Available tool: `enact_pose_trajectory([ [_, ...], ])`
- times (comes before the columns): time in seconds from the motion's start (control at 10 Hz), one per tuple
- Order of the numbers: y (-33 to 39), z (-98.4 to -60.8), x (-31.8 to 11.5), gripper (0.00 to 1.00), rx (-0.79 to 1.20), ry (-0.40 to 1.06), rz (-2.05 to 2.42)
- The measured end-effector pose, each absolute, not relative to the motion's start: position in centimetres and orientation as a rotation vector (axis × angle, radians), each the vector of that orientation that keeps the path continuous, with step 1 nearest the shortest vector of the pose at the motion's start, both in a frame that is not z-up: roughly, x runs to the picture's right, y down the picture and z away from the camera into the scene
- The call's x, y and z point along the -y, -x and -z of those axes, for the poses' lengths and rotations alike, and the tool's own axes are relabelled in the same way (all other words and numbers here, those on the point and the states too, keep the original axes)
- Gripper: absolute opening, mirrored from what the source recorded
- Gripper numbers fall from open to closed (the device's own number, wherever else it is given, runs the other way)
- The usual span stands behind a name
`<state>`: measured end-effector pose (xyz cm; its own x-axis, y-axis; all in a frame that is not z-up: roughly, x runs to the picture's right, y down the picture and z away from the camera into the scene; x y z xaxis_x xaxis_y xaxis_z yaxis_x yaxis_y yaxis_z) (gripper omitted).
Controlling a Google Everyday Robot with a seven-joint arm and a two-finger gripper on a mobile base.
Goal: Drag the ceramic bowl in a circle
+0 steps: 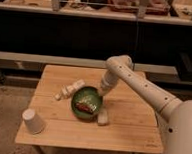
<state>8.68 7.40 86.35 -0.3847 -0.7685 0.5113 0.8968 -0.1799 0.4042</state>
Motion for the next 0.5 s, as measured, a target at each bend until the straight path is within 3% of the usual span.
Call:
enact_pose_trajectory([
  [0.5, -15.1, -83.5, -10.3, 0.00, 0.730, 0.371, 1.797],
])
